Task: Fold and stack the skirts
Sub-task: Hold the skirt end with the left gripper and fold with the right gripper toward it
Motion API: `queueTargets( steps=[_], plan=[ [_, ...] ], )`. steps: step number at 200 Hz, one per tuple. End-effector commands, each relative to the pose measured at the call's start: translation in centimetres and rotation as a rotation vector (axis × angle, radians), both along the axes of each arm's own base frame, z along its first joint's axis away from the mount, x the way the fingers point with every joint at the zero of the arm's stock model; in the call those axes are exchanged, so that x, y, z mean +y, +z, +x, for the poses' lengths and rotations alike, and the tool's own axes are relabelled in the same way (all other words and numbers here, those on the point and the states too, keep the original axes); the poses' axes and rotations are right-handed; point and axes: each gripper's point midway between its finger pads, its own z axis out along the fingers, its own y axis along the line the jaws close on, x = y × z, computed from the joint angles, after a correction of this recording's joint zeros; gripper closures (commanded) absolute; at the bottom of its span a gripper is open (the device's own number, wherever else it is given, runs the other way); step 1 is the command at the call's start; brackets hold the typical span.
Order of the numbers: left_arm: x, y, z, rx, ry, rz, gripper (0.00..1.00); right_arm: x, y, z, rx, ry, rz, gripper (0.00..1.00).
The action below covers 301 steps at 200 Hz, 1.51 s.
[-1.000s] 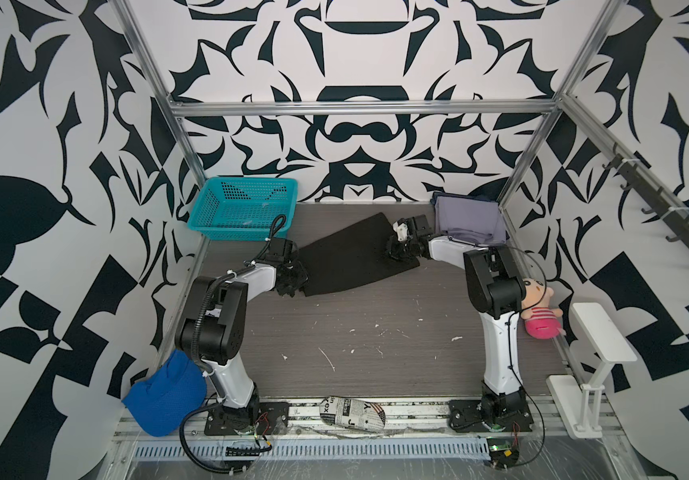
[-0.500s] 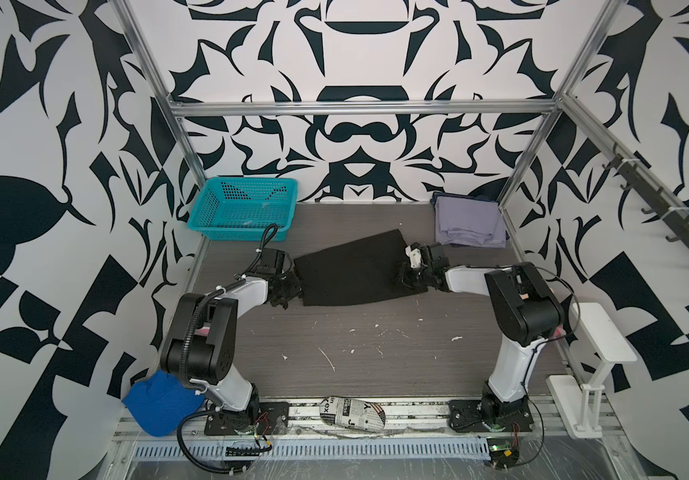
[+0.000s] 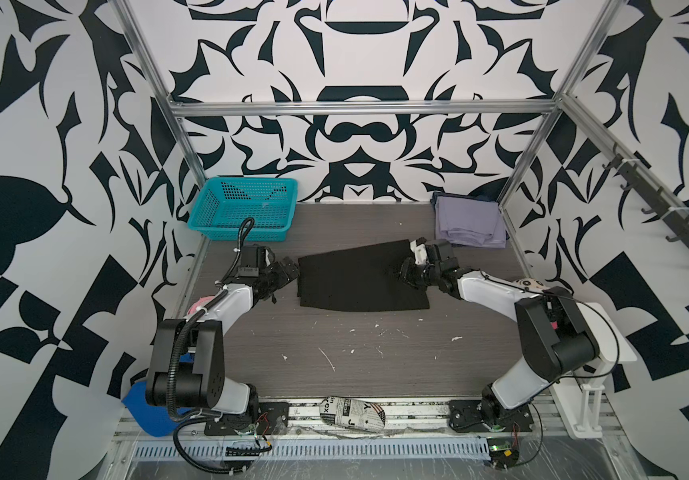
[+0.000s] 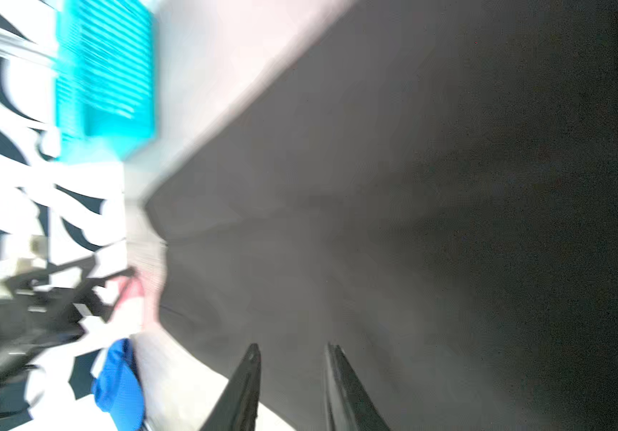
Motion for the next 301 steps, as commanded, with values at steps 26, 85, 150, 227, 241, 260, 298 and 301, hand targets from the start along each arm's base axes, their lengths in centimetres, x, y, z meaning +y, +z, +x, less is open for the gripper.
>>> queueTargets(
  steps=[26, 85, 150, 227, 241, 260, 298, 301],
  plan=[
    [-2.3, -3.6, 0.3, 0.054, -0.054, -0.093, 0.08, -0.4, 1.2, 1.7, -0.060, -0.021, 0.003, 0.65],
    [-4.6, -6.1, 0.8, 0.079, -0.102, -0.129, 0.19, 3.0, -1.6, 2.7, -0.037, 0.111, 0.044, 0.65],
    [-6.1, -9.3, 0.3, 0.158, -0.086, -0.120, 0.41, 9.5, -3.6, 4.3, -0.018, 0.233, 0.035, 0.66],
    [-7.8, -10.3, 0.9, 0.154, -0.113, -0.149, 0.93, 11.1, -7.5, 3.9, 0.033, 0.244, 0.066, 0.70],
    [-7.9, -9.9, 0.9, 0.147, -0.115, -0.154, 1.00, 11.1, -7.6, 3.9, 0.032, 0.245, 0.065, 0.70],
    [-7.6, -9.0, 0.9, 0.128, -0.118, -0.139, 1.00, 11.2, -7.1, 3.9, 0.026, 0.251, 0.071, 0.70],
    [-5.2, -6.6, 0.3, 0.116, -0.096, -0.064, 1.00, 10.0, -3.6, 3.7, -0.029, 0.269, 0.008, 0.70],
    [-4.9, -6.4, 0.2, 0.118, -0.093, -0.053, 1.00, 9.8, -3.3, 3.7, -0.035, 0.269, -0.001, 0.69]
  ],
)
